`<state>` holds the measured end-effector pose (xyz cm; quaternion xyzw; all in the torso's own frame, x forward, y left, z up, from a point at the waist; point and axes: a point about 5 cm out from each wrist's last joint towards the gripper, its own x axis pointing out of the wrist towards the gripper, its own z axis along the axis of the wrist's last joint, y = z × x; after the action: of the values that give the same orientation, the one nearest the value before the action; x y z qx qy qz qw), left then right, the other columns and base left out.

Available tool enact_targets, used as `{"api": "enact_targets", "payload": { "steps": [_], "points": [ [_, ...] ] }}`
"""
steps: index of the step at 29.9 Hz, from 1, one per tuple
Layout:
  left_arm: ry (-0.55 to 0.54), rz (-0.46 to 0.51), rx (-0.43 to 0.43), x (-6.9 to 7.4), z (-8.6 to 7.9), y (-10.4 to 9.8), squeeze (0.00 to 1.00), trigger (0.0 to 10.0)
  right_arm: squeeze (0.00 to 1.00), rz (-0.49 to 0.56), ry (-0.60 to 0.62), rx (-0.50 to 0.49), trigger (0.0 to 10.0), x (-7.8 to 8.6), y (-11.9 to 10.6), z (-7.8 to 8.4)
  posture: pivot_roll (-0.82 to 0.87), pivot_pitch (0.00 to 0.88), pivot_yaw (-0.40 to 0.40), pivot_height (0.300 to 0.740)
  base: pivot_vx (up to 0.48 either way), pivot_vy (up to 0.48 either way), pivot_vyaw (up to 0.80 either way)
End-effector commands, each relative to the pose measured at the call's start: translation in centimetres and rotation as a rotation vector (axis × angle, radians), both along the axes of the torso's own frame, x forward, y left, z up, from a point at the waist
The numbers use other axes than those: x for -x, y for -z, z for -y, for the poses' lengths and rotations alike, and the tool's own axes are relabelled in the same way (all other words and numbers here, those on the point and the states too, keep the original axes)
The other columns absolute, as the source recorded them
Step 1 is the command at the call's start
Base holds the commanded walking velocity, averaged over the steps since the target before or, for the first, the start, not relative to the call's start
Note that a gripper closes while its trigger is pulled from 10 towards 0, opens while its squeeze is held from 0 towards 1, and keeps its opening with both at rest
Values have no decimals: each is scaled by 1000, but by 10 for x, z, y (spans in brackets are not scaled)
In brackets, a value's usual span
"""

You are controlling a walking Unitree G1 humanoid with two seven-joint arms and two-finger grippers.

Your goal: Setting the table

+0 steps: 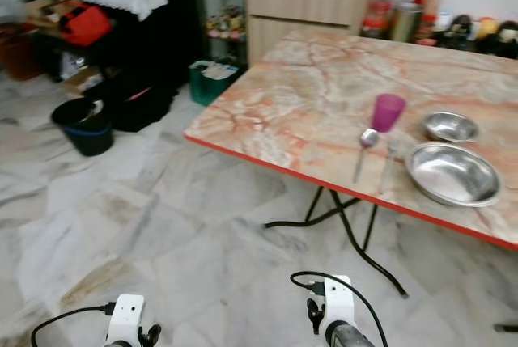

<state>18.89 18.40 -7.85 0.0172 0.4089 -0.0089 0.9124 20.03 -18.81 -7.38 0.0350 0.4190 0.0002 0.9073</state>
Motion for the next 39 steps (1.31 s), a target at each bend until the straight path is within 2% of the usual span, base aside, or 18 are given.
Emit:
{"api": "enact_targets", "payload": {
  "steps": [1,39],
  "points": [
    [-25,-7,2,1,-3,0,0,10000,0,2,3,-6,10000,-1,0,-2,67,0,-4,740,0,0,-700],
    [-36,-8,15,2,-2,1,0,10000,0,-4,-5,-9,10000,0,0,-2,74,0,-8,740,0,0,-699]
  ]
}}
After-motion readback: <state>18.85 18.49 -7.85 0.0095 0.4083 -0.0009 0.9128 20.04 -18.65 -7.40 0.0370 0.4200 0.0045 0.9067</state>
